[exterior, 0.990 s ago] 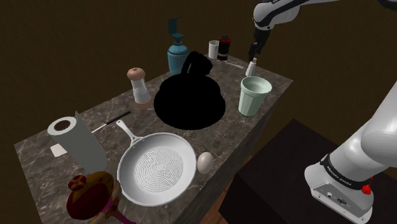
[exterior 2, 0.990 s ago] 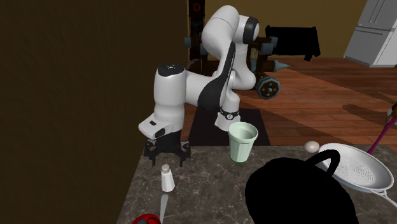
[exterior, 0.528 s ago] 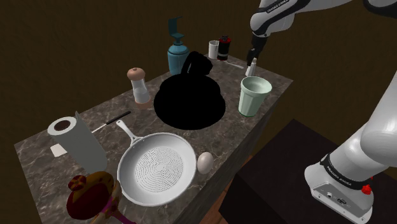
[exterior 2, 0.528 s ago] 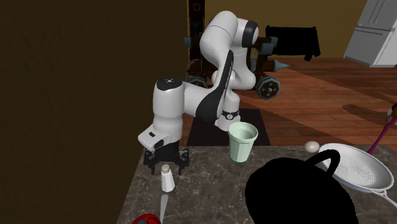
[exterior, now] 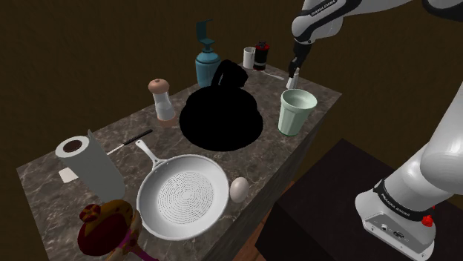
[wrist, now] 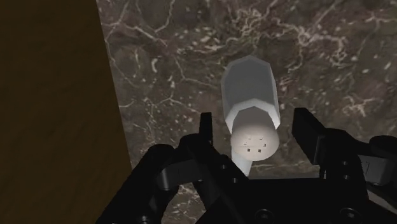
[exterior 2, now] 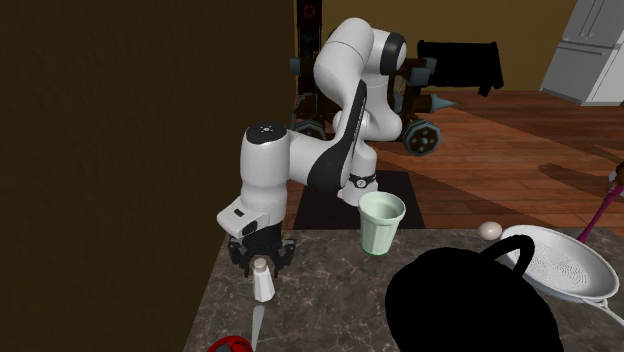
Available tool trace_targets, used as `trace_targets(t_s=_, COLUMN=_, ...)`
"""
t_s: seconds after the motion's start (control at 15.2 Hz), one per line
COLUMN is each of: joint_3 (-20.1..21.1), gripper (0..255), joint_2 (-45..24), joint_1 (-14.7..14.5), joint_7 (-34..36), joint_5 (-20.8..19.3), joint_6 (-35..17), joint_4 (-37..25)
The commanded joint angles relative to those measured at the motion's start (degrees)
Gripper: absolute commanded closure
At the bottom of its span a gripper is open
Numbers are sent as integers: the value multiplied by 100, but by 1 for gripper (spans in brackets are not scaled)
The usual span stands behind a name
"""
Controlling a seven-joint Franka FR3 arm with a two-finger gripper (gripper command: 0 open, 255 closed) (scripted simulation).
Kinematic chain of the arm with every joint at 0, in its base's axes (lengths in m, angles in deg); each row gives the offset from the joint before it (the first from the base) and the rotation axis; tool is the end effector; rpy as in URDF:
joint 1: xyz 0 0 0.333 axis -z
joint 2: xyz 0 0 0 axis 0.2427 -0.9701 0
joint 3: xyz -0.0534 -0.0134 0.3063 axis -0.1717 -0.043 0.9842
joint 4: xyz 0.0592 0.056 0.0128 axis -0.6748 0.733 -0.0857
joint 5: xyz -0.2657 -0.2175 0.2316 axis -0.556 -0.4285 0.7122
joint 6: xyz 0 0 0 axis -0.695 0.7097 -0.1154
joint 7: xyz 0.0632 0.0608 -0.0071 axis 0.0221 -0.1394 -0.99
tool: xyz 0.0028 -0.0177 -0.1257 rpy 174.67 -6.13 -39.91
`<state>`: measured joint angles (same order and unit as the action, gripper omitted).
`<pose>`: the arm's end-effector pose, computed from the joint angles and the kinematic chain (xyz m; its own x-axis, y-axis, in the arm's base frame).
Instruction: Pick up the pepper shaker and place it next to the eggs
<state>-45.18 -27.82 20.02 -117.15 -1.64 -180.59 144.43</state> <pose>0.6018 -0.2374 0.3175 0.9798 0.1948 0.0447 0.1886 -0.9752 0.1160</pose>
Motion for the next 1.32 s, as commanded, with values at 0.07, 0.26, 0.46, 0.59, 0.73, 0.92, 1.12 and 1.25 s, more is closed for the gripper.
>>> trace_targets(t_s=0.07, joint_3=0, gripper=255, joint_2=0, joint_1=0, joint_7=0, joint_5=0, joint_6=0, joint_4=0)
trace_targets(t_s=0.26, joint_3=0, gripper=255, joint_2=-2, joint_1=0, joint_7=0, joint_5=1, joint_6=0, joint_4=-2)
trace_targets(t_s=0.46, joint_3=-1, gripper=255, joint_2=3, joint_1=1, joint_7=-2, joint_5=-1, joint_6=-2, joint_4=5)
trace_targets(t_s=0.59, joint_3=-5, gripper=255, joint_2=39, joint_1=-4, joint_7=4, joint_5=-12, joint_6=65, joint_4=-28)
trace_targets(t_s=0.73, joint_3=-14, gripper=255, joint_2=112, joint_1=-12, joint_7=12, joint_5=-35, joint_6=198, joint_4=-90)
trace_targets(t_s=0.92, joint_3=-26, gripper=255, joint_2=215, joint_1=-23, joint_7=22, joint_5=-66, joint_6=400, joint_4=-192)
trace_targets(t_s=1.12, joint_3=-36, gripper=255, joint_2=309, joint_1=-33, joint_7=30, joint_5=-95, joint_6=605, joint_4=-306)
trace_targets(t_s=1.25, joint_3=-41, gripper=255, joint_2=366, joint_1=-38, joint_7=33, joint_5=-112, joint_6=743, joint_4=-389)
